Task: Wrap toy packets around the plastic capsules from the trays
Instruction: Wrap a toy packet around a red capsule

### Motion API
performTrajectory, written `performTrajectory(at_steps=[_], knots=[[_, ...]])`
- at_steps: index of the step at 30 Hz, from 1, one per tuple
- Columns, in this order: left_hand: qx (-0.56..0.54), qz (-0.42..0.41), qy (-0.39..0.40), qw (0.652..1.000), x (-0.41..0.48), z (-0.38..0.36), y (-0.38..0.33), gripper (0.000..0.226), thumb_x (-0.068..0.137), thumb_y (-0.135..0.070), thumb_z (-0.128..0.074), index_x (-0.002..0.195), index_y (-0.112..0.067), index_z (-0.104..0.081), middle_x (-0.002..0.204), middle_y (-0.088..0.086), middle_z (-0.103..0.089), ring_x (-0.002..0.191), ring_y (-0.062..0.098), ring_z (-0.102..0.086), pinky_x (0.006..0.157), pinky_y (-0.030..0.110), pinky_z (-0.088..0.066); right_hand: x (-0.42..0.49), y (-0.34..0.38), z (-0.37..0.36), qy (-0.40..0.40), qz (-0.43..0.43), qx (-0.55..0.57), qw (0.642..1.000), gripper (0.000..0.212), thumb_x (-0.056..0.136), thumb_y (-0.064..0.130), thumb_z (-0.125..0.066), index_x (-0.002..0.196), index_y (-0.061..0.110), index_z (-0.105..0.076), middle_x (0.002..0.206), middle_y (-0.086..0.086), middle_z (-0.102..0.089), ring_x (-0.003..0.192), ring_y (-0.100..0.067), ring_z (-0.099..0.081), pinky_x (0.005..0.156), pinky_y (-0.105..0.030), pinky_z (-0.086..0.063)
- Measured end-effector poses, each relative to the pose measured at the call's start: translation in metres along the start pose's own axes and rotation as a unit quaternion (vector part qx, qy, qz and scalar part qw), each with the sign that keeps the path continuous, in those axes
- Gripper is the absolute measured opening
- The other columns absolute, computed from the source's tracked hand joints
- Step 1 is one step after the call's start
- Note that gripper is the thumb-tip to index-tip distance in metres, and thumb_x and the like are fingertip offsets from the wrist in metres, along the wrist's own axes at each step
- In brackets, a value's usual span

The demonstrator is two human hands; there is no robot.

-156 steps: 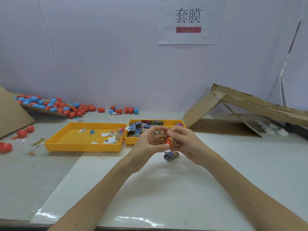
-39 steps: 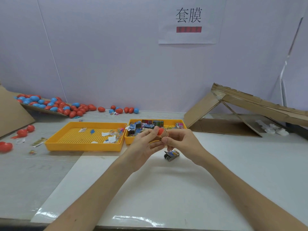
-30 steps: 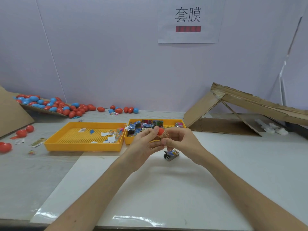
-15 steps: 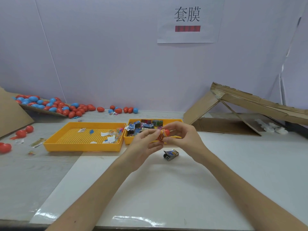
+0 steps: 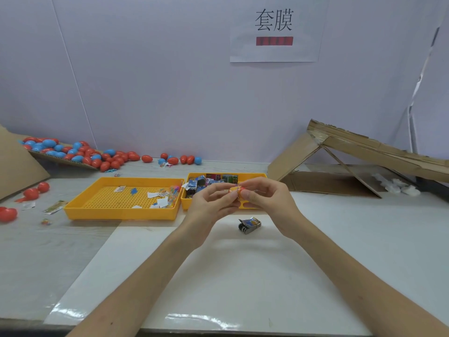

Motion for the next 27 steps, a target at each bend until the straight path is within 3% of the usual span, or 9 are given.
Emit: performTrajectory(at_steps=[22, 27], knots=[[-0.018, 0.014, 0.001, 1.000, 0.001, 0.002, 0.002, 0.038, 0.076, -0.019, -0.075, 0.110, -0.004, -0.071, 0.095, 0.012, -0.077, 0.085, 0.022, -0.075, 0.073, 0.024, -0.059, 0.001, -0.006, -0.003, 0.025, -0.034, 0.072, 0.997, 0.027, 0.076, 0.022, -0.079, 0.099, 0.007, -0.077, 0.095, -0.010, -0.075, 0.095, -0.029, -0.073, 0.083, -0.036, -0.060], [0.090, -0.028, -0.043, 0.995, 0.002, 0.008, -0.005, 0.026, 0.080, -0.019, -0.078, 0.100, -0.003, -0.070, 0.083, 0.011, -0.069, 0.066, 0.017, -0.066, 0.068, 0.026, -0.058, -0.001, -0.011, -0.008, 0.046, -0.068, 0.047, 0.996, 0.024, 0.091, 0.018, -0.067, 0.110, 0.003, -0.069, 0.100, -0.016, -0.073, 0.088, -0.028, -0.072, 0.077, -0.033, -0.058]])
Point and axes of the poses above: each hand's wrist, its own x-axis towards the middle knuckle, its own z-axis out of the back of the hand, y = z × x, the point moved 9 cm from there along x, towards the middle knuckle
